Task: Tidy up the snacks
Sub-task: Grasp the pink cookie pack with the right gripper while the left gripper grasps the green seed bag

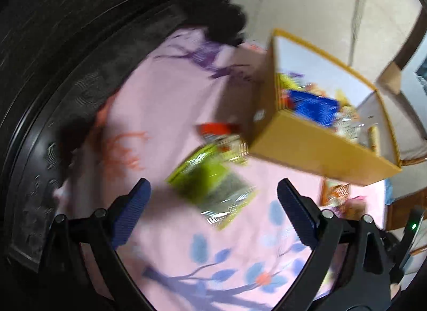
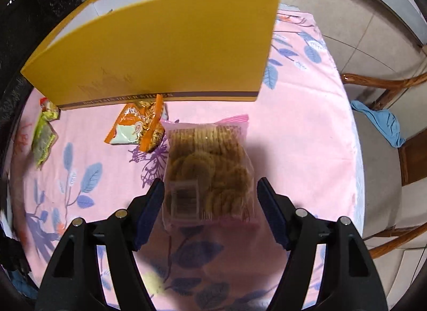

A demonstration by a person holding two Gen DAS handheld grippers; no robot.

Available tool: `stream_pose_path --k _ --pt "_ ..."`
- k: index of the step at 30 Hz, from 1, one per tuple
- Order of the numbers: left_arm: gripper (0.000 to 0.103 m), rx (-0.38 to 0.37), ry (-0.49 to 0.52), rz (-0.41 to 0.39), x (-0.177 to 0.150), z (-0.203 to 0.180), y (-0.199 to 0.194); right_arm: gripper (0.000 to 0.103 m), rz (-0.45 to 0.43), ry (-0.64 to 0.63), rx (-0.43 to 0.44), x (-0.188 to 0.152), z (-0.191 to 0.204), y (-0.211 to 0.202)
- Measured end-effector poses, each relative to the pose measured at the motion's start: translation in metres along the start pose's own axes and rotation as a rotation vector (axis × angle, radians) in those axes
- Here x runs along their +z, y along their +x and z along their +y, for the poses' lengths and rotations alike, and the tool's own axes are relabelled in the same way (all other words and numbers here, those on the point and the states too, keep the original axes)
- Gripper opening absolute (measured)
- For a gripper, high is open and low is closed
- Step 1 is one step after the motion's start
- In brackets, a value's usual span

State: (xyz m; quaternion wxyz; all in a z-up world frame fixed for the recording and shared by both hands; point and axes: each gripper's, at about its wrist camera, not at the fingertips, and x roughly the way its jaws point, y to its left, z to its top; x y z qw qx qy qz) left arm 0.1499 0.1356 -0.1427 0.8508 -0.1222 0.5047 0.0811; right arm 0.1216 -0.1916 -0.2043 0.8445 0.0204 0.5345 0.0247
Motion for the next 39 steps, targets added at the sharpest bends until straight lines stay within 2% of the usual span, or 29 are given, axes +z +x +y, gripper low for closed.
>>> stream_pose_path --k 4,5,6,8,11,14,16,19,21,26,29,33,35,37,39 --pt "0.097 0.016 -0.015 0.04 -0.012 0.022 0.009 0.082 0.023 -0.001 -0.016 0.004 0.002 0.022" --pt "0.097 0.01 -0.001 0.059 -0.016 0.022 0.014 0.08 -0.006 -0.021 -0.022 0.003 0.005 0.022" --pt "0.097 0.007 0.02 0.072 -0.018 0.021 0.019 0.07 -0.014 -0.042 -0.044 0.002 0.008 0.024" --pt "0.097 0.017 0.073 0.084 -0.022 0.015 0.029 0.054 -0.04 -0.065 -0.015 -0.001 0.013 0.019" --pt "0.097 0.021 0.139 0.102 -0.024 0.001 0.048 0.053 -0.005 -0.075 0.045 -0.007 0.017 0.013" --pt "0.097 0.032 0.164 0.13 -0.023 -0.011 0.065 0.054 0.024 -0.133 0.067 -0.025 0.029 0.007" --pt "0.097 0.04 0.147 0.146 -0.021 -0.016 0.073 0.054 0.028 -0.182 0.058 -0.039 0.039 0.002" --pt "0.097 0.076 0.064 0.153 -0.013 -0.02 0.081 0.055 0.02 -0.195 0.055 -0.051 0.045 -0.003" --pt "0.097 0.092 -0.029 0.155 -0.005 -0.019 0.084 0.055 0.024 -0.189 0.056 -0.051 0.045 -0.005" --pt "0.097 0.151 -0.119 0.159 0.007 -0.023 0.1 0.055 0.026 -0.188 0.057 -0.05 0.044 -0.005" --pt "0.097 0.161 -0.18 0.197 0.007 -0.02 0.115 0.056 0.027 -0.188 0.059 -0.045 0.044 -0.002" --pt "0.101 0.185 -0.2 0.211 0.001 -0.016 0.124 0.057 0.028 -0.186 0.06 -0.042 0.044 -0.001" --pt "0.101 0.189 -0.176 0.212 -0.003 -0.018 0.123 0.057 0.027 -0.184 0.061 -0.043 0.045 -0.001" --pt "0.097 0.184 -0.163 0.191 -0.007 -0.018 0.118 0.058 0.026 -0.183 0.061 -0.043 0.045 -0.001" --pt "0.087 0.191 -0.151 0.151 -0.012 -0.016 0.111 0.059 0.025 -0.183 0.058 -0.044 0.046 0.0"
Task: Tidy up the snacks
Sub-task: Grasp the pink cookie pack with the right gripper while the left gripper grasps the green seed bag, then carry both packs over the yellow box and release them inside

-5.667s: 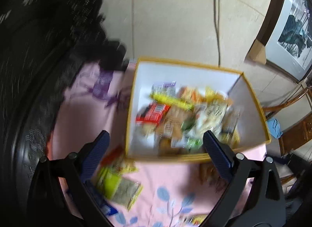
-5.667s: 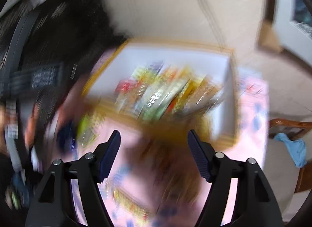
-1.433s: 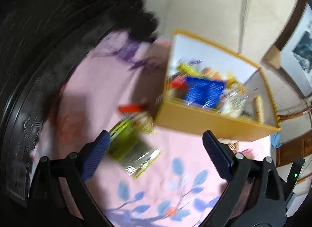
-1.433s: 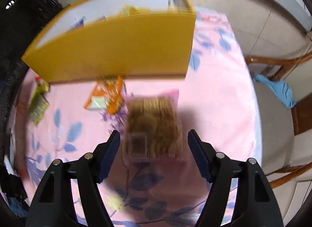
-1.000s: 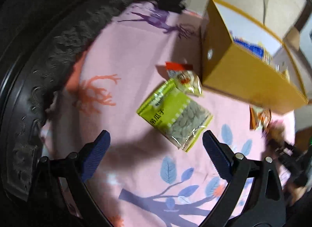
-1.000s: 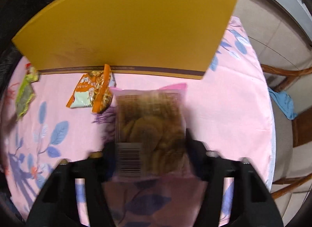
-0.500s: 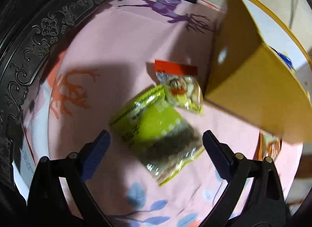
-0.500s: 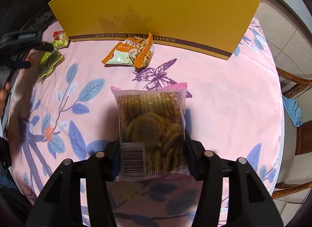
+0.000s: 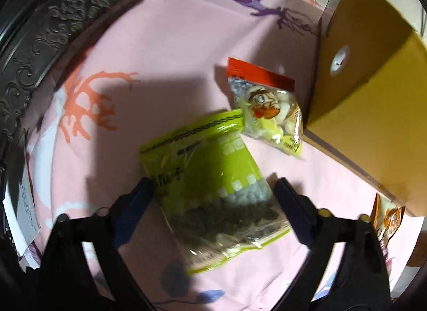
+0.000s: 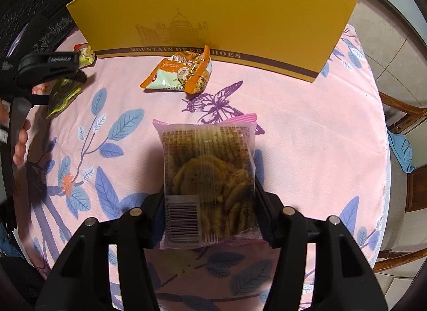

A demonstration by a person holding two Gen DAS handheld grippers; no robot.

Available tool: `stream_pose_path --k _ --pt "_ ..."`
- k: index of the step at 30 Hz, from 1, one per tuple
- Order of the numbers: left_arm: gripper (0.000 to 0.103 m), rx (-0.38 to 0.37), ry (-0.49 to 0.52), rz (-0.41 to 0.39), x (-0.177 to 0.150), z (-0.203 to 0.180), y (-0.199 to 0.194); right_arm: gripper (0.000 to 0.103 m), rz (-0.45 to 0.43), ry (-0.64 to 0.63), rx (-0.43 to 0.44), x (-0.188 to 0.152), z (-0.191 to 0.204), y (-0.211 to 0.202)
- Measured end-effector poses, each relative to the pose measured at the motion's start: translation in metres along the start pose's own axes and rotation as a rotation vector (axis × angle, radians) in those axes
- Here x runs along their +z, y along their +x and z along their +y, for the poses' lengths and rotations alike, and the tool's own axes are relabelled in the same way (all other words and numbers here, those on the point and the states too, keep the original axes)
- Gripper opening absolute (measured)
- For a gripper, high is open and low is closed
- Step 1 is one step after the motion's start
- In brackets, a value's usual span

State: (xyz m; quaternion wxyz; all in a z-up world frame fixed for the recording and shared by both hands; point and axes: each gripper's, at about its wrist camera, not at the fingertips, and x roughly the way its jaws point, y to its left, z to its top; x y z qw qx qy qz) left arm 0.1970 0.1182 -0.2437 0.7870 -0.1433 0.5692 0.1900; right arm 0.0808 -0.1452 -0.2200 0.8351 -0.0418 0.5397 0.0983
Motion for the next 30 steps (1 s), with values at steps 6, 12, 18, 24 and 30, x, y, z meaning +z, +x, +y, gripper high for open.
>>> stream_pose_path --k 6,12,18,24,30 --pt "0.071 -0.007 0.048 -0.014 -0.002 0.001 -0.008 0.054 -0.003 0.007 -0.004 0.0 0.0 -0.001" --pt "0.067 -0.004 0.111 -0.028 -0.016 0.006 -0.018 0.053 -0.02 0.016 0.003 -0.003 -0.003 -0.004" --pt "0.067 -0.028 0.159 -0.03 -0.037 0.021 -0.03 0.052 -0.025 0.013 0.012 -0.005 -0.001 -0.008" --pt "0.067 -0.092 0.203 -0.059 -0.055 0.026 -0.058 0.052 -0.062 -0.01 0.017 -0.004 0.005 -0.022" --pt "0.067 -0.179 0.262 -0.086 -0.072 0.02 -0.093 0.052 -0.12 -0.019 0.044 0.001 0.013 -0.05"
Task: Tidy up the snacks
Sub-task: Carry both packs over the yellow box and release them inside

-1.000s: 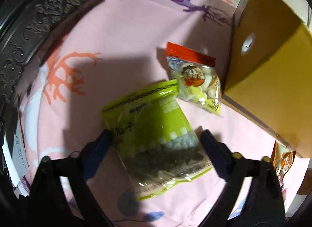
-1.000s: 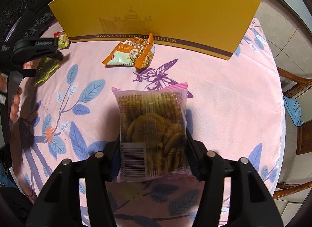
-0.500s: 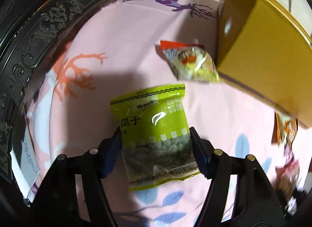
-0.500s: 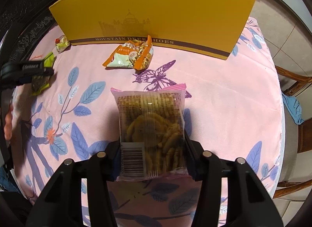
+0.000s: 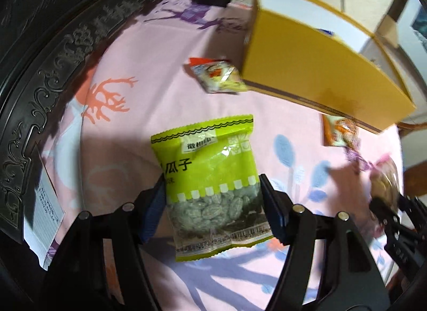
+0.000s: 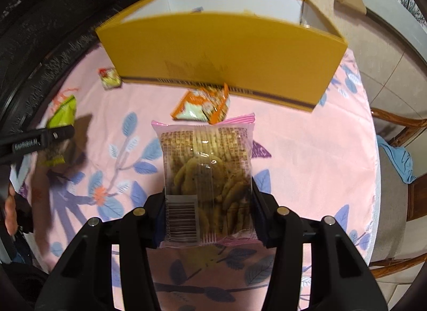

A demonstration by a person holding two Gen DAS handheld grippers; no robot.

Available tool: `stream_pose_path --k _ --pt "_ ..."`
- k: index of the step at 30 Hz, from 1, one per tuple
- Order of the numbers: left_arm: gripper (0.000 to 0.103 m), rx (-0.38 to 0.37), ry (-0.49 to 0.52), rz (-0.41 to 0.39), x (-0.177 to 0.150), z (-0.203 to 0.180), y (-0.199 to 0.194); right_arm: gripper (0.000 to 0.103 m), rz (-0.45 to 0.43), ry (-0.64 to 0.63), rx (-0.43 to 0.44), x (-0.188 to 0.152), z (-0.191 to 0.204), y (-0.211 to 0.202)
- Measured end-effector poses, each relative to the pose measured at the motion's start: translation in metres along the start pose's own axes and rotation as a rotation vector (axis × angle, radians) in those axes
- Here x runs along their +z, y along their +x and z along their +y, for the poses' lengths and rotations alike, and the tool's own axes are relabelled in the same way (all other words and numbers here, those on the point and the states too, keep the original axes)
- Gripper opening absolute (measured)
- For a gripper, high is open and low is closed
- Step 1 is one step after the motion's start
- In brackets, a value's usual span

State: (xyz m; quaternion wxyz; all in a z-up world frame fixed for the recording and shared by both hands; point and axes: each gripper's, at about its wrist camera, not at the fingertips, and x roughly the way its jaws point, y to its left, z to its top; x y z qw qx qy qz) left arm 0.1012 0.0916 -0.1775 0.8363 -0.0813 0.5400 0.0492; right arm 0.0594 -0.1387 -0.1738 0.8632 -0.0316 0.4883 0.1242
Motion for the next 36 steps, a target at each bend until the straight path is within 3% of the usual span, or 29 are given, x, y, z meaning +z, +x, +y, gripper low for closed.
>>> stream_pose_path --k 7,12,19,24,34,35,36 --pt "0.067 -0.067 0.052 -0.044 0.007 -0.025 -0.024 0.052 -0.062 0.008 0.03 0.008 0.004 -0.031" --pt "0.067 -0.112 0.081 -0.09 0.031 -0.051 -0.035 0.052 -0.078 0.008 0.034 0.018 0.002 -0.036" --pt "0.067 -0.13 0.12 -0.213 0.118 -0.105 -0.051 0.052 -0.209 0.067 0.029 0.102 -0.014 -0.059" --pt "0.067 -0.115 0.155 -0.257 0.156 -0.135 -0.053 0.052 -0.278 0.101 0.01 0.158 -0.031 -0.067" --pt "0.069 -0.102 0.133 -0.226 0.184 -0.135 -0.032 0.053 -0.277 0.163 -0.005 0.188 -0.058 -0.053" --pt "0.073 -0.098 0.127 -0.226 0.187 -0.134 -0.03 0.054 -0.268 0.17 -0.01 0.191 -0.06 -0.051" --pt "0.089 -0.09 0.122 -0.221 0.192 -0.132 -0.028 0.058 -0.254 0.175 -0.02 0.195 -0.062 -0.047"
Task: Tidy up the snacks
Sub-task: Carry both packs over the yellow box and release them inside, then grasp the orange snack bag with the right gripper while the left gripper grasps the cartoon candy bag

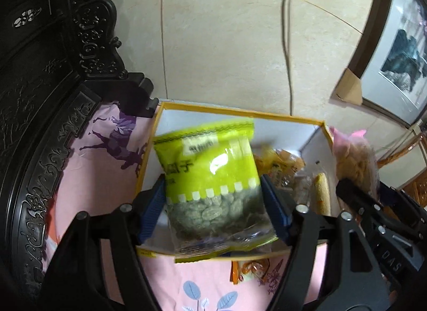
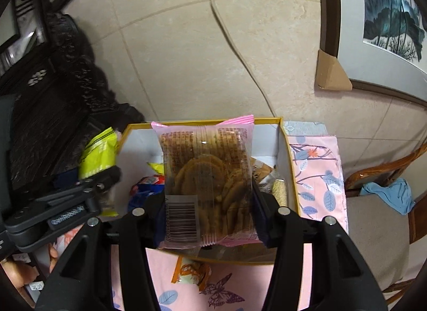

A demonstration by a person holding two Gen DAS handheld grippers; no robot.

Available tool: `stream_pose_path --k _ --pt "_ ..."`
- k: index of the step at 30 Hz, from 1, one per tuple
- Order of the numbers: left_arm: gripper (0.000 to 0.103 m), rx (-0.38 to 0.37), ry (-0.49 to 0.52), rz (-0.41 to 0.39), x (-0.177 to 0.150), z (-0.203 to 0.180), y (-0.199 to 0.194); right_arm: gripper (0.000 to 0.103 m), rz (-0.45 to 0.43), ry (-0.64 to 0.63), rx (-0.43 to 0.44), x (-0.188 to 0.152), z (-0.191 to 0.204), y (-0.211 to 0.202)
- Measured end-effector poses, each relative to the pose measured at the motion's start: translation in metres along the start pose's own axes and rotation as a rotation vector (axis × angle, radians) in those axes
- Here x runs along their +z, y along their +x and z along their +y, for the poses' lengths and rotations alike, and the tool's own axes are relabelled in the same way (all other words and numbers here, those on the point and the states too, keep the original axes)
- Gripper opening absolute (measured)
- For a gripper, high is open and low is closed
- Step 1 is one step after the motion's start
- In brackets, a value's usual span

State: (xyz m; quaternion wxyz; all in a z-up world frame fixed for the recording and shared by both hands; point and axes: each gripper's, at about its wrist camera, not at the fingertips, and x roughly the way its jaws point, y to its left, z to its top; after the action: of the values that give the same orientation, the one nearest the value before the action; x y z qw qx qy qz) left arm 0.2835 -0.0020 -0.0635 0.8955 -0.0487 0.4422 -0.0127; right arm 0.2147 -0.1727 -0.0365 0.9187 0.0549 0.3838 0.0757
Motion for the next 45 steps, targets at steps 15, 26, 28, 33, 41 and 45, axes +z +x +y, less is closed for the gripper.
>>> stream_pose_path --k 15,26,28,33,41,45 --pt "0.099 -0.02 -0.151 0.031 -0.054 0.06 -0.014 0.071 0.095 -0.044 0.088 -0.129 0.012 0.003" --pt "0.099 0.032 -0.284 0.136 -0.139 0.13 -0.033 0.071 0.202 -0.015 -0.026 -0.165 0.031 0.088" --pt "0.099 0.038 -0.295 0.149 -0.149 0.137 -0.036 0.071 0.224 -0.016 -0.047 -0.165 0.034 0.102" --pt "0.099 0.047 -0.303 0.179 -0.163 0.145 -0.037 0.099 0.216 -0.124 -0.106 -0.17 0.057 0.116" --pt "0.099 0.041 -0.293 0.185 -0.161 0.142 -0.035 0.102 0.202 -0.118 -0.126 -0.172 0.065 0.119" --pt "0.099 0.038 -0.296 0.191 -0.162 0.141 -0.034 0.065 0.177 -0.127 -0.115 -0.174 0.068 0.108"
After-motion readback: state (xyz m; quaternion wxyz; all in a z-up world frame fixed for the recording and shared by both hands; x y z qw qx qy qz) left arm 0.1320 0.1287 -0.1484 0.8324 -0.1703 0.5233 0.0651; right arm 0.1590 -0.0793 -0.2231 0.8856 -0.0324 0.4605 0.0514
